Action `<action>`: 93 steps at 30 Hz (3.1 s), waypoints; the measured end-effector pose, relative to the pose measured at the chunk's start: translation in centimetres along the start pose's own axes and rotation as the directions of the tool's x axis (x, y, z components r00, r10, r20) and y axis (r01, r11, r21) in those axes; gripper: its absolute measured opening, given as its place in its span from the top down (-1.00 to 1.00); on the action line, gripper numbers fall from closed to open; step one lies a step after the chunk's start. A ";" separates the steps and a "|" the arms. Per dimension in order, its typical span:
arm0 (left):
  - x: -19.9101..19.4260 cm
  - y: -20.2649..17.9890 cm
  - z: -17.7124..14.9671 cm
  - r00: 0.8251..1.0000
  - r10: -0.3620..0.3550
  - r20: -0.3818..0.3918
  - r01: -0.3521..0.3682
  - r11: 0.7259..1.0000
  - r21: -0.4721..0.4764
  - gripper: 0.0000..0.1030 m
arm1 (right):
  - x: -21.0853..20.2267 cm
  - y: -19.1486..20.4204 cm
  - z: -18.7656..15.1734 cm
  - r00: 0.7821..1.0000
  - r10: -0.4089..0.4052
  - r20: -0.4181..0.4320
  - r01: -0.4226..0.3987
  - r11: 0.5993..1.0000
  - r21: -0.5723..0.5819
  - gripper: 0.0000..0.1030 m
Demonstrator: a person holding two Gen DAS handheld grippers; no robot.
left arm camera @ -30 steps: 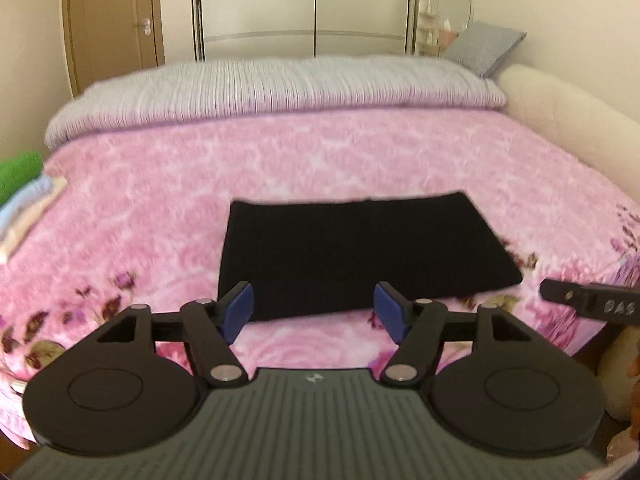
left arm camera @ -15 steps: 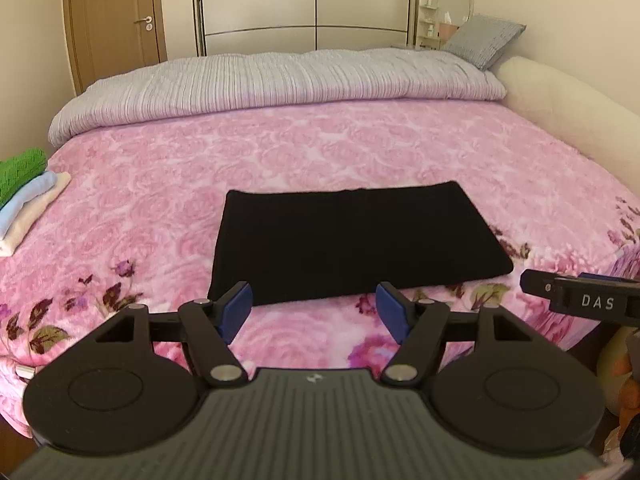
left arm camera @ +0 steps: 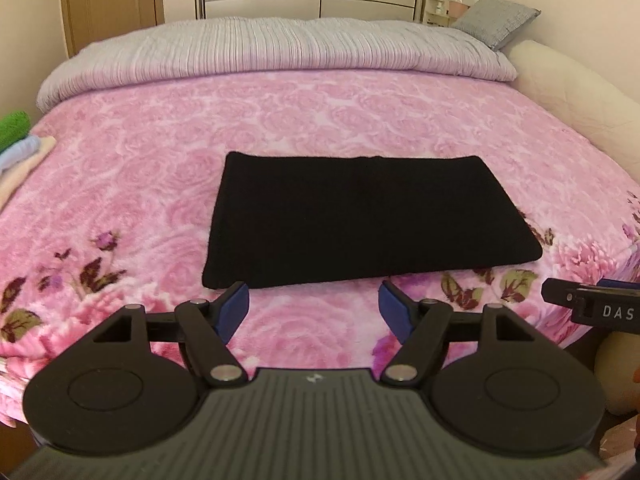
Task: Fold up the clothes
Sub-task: 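Open both grippers and pull back from the folded black garment, then grasp the black garment's edge with both grippers and lift it, then fold the lifted edge over onto the garment with both grippers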
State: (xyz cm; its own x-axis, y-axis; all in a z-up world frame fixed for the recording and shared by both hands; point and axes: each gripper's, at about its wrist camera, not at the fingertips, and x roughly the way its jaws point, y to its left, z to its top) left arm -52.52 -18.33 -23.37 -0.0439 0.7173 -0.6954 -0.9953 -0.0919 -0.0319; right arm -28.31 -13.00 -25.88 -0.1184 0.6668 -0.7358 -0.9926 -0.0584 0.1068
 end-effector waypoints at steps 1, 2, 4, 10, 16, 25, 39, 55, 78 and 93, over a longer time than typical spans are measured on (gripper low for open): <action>0.4 0.1 0.0 1.000 -0.002 -0.006 0.002 1.000 -0.002 -0.33 | 0.3 0.1 0.0 1.000 -0.005 -0.007 0.005 1.000 -0.003 -0.72; 0.7 0.3 0.1 1.000 -0.004 -0.013 0.004 1.000 -0.005 -0.33 | 0.7 0.2 0.1 1.000 -0.010 -0.014 0.010 1.000 -0.006 -0.72; 1.5 0.6 0.1 1.000 -0.004 -0.025 0.004 1.000 -0.010 -0.33 | 1.4 0.4 0.2 0.999 -0.017 -0.028 0.017 1.000 -0.012 -0.72; 3.7 1.4 0.7 0.998 -0.002 -0.056 0.001 1.000 -0.018 -0.33 | 3.8 0.8 0.6 0.997 -0.023 -0.068 0.021 1.000 -0.023 -0.72; 5.3 2.3 0.6 0.998 -0.050 -0.033 0.049 0.998 -0.032 -0.32 | 6.3 0.1 1.0 0.996 -0.006 -0.094 0.007 1.000 0.017 -0.72; 7.4 2.4 1.1 0.987 -0.156 0.039 0.154 0.987 0.055 0.03 | 9.8 -6.0 0.9 0.945 0.325 0.025 -0.297 0.828 0.476 -0.56; 13.9 -0.9 2.5 0.969 -0.246 -0.018 0.246 0.962 0.122 0.13 | 15.8 -11.1 -0.3 0.932 0.337 0.134 -0.310 0.547 0.778 -0.14; 17.0 -1.8 2.9 0.972 -0.226 -0.069 0.231 0.970 0.071 0.02 | 17.2 -12.0 0.5 0.953 0.257 0.162 -0.282 0.551 0.786 0.10; 12.6 18.7 0.1 0.887 -0.439 0.146 0.426 0.651 -0.628 0.29 | 10.7 18.5 0.3 0.932 0.273 0.237 -0.038 0.726 -0.687 0.70; 15.4 18.7 1.3 0.804 -0.555 0.215 0.517 0.473 -0.714 -0.01 | 11.5 10.5 4.8 0.929 0.363 0.071 -0.326 0.896 -0.302 -0.06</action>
State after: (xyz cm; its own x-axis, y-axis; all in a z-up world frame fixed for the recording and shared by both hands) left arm -71.97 -8.08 -33.71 0.4980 0.7761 -0.3868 -0.4311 -0.1655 -0.8870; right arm -39.95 -2.36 -30.01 -0.4679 0.6513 -0.5975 -0.8590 -0.4942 0.1339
